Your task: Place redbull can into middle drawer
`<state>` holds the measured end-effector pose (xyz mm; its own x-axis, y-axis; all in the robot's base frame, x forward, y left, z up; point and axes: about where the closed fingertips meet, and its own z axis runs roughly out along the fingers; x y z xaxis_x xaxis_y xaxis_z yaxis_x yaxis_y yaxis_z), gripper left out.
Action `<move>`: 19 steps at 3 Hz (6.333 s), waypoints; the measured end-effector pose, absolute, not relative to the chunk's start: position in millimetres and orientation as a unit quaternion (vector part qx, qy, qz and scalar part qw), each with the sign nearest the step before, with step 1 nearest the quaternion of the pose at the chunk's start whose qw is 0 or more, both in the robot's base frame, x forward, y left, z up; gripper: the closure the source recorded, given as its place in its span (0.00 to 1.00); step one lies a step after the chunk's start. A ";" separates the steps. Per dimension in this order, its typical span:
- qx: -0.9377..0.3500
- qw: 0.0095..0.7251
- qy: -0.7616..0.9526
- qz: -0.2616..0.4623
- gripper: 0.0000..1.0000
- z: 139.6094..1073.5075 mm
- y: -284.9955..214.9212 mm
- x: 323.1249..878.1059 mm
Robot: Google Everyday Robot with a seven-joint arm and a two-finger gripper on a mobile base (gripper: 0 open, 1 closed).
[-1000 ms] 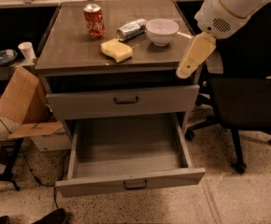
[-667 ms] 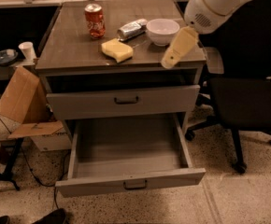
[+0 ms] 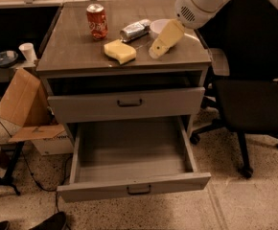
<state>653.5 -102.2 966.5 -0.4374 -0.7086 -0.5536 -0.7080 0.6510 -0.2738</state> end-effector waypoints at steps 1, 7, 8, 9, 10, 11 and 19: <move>-0.418 0.327 0.848 0.000 0.00 966.5 -102.2 653.5; -0.401 0.433 0.802 0.092 0.00 975.3 88.8 740.6; -0.386 0.443 0.806 0.073 0.00 974.9 60.4 755.4; -0.357 0.460 0.810 0.062 0.00 977.0 17.9 768.6; -0.342 0.470 0.812 0.057 0.00 979.9 -15.4 780.6; -0.351 0.463 0.812 0.061 0.00 972.0 -28.1 803.5; -0.279 0.460 0.840 0.074 0.00 893.9 10.9 908.5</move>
Offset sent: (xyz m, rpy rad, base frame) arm -0.0047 0.0155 0.0017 0.0777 -0.0306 0.0584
